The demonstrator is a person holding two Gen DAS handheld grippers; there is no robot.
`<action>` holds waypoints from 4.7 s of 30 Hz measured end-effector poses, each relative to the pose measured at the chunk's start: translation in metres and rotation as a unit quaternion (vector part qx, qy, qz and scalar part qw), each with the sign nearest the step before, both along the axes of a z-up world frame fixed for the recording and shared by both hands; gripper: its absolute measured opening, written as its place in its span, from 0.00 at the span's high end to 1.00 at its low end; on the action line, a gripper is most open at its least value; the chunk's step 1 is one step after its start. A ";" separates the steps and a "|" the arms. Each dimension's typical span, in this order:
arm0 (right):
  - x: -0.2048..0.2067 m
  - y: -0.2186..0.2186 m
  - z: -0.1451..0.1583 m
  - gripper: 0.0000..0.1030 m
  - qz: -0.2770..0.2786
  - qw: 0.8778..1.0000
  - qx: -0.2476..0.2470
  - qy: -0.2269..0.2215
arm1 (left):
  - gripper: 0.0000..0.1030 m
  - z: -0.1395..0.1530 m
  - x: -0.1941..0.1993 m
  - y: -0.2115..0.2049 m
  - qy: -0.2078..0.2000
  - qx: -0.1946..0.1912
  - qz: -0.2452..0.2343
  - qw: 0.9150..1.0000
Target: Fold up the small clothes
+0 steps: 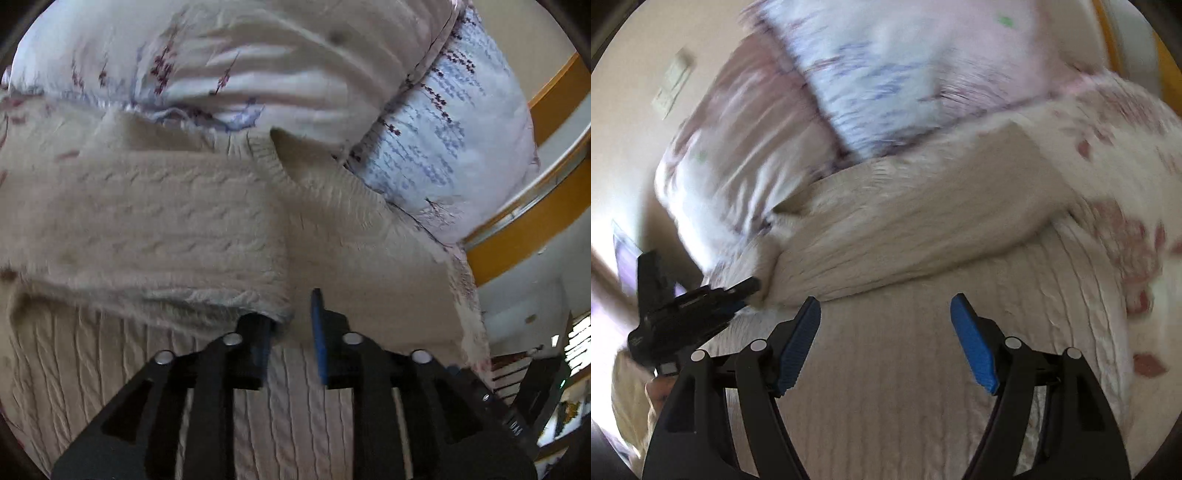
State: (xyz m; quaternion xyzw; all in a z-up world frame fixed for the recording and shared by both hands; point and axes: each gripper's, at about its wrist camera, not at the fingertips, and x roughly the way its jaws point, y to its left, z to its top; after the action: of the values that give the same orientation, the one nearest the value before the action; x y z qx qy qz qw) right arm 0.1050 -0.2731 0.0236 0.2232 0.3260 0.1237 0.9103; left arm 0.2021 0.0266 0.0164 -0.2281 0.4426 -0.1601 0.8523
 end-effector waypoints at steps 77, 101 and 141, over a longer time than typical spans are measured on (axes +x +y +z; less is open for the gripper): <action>0.068 -0.034 0.002 0.89 -0.066 0.995 0.069 -0.003 | 0.62 -0.023 -0.086 0.136 0.010 -0.054 0.117 0.992; -0.043 -0.119 -0.039 0.52 -0.058 0.994 0.073 0.064 | 0.48 -0.016 -0.149 0.163 -0.015 -0.030 0.040 0.999; -0.175 -0.060 -0.039 0.93 0.070 0.994 0.035 -0.078 | 0.94 -0.027 -0.234 0.112 -0.009 -0.063 -0.104 0.993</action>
State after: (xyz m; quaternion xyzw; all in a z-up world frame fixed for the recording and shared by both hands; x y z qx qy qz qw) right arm -0.0703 -0.3336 -0.0157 0.2209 0.2640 0.2152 0.9139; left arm -0.0315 0.1382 -0.0110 -0.2323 0.4456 -0.2777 0.8187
